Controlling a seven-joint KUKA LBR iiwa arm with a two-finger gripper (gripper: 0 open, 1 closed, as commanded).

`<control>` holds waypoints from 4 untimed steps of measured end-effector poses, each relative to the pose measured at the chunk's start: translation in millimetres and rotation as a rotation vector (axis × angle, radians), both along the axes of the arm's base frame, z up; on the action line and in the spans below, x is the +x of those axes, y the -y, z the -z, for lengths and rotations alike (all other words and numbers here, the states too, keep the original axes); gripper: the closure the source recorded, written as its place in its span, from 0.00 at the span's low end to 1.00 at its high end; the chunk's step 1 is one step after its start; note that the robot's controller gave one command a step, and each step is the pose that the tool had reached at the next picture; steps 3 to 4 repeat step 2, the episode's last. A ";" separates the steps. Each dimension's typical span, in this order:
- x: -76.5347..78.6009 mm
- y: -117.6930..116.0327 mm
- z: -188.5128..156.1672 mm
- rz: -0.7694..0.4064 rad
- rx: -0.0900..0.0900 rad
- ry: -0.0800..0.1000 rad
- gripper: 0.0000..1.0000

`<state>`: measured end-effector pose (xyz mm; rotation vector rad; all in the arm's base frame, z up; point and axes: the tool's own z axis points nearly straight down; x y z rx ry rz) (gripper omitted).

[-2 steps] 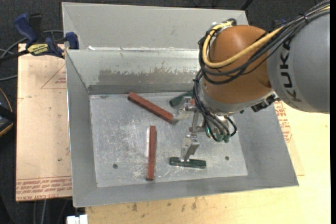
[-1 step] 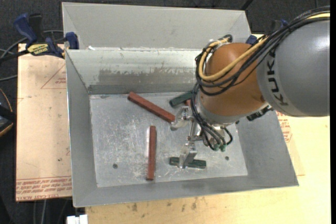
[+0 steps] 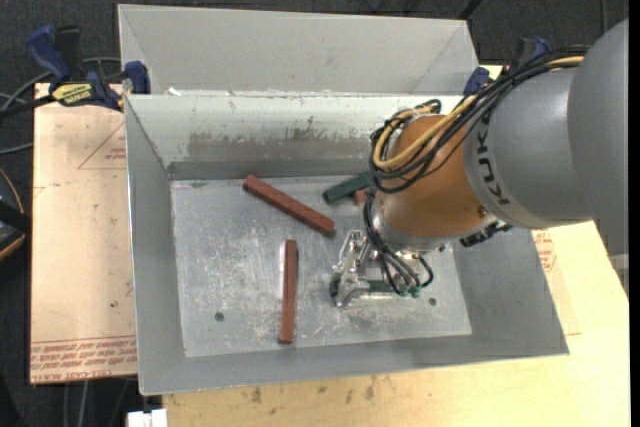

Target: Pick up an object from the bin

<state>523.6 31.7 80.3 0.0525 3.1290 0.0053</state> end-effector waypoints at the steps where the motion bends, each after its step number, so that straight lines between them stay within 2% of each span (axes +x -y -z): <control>1: 0.0 0.0 0.0 0.000 0.000 0.000 1.00; 2: 2.3 -4.3 -122.1 -0.055 -0.003 -0.010 1.00; 4: 2.3 -4.3 -122.1 -0.055 -0.003 -0.010 1.00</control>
Offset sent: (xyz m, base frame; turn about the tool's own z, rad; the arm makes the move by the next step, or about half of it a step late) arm 0.0016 0.0039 0.1224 -0.0564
